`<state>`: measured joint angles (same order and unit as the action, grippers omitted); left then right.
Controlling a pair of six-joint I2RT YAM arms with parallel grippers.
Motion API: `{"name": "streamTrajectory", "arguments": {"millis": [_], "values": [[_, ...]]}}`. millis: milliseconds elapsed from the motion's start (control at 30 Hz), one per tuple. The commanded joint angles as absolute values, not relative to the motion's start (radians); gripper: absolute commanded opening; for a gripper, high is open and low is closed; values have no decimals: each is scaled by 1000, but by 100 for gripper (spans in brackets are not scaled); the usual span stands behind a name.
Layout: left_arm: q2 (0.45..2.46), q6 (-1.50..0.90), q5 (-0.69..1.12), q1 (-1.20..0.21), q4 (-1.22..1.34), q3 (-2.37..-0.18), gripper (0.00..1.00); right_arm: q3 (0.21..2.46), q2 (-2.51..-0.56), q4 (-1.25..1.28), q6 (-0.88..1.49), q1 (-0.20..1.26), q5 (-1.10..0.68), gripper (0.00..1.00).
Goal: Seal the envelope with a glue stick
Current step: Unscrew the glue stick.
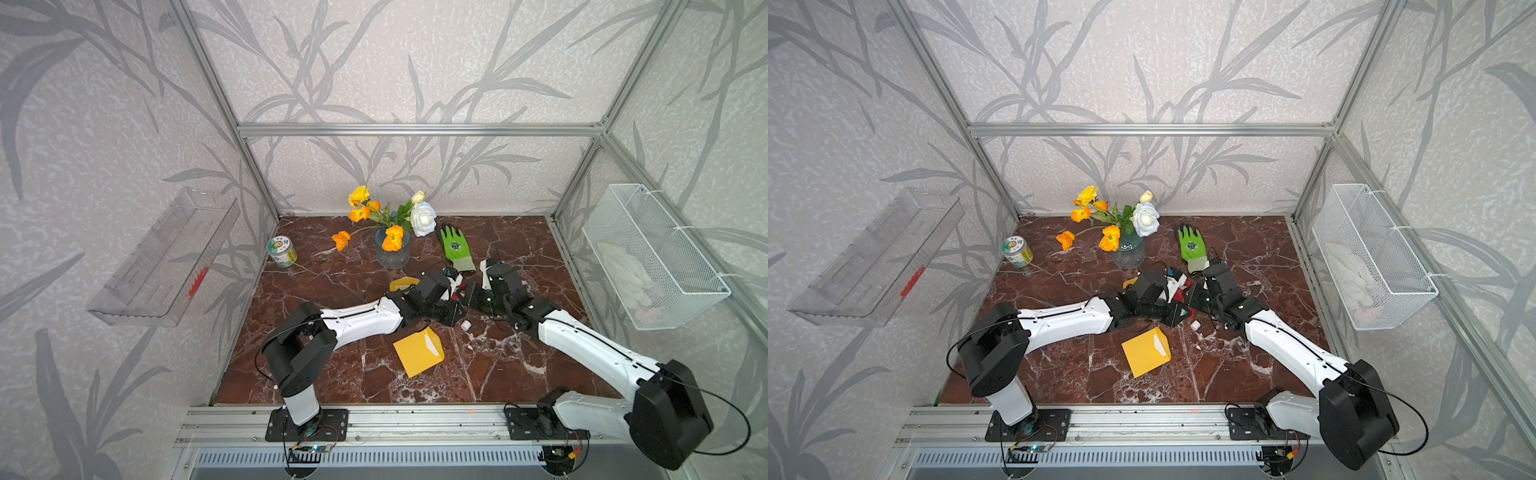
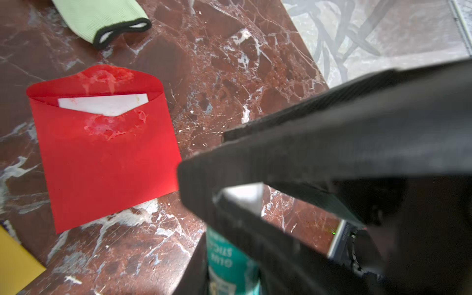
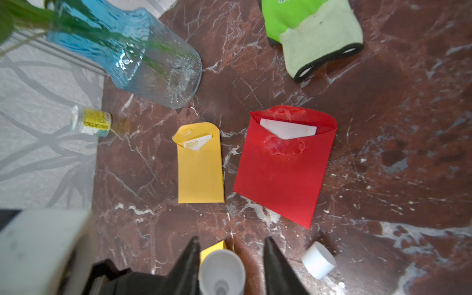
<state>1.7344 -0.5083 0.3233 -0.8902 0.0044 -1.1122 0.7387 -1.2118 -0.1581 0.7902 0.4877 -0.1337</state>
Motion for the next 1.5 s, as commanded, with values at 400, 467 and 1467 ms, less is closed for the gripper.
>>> {"name": "streamTrajectory", "arguments": {"millis": [400,467,1467], "values": [[1682,-565,700,-838,146,-1089,0,538,-1152,310,953,257,-775,60],[1679,-564,687,-837,137,-1087,0,510,-1156,390,985,242,-810,58],[1676,-571,689,-837,166,-1049,0,563,-1126,255,872,192,-907,26]]}}
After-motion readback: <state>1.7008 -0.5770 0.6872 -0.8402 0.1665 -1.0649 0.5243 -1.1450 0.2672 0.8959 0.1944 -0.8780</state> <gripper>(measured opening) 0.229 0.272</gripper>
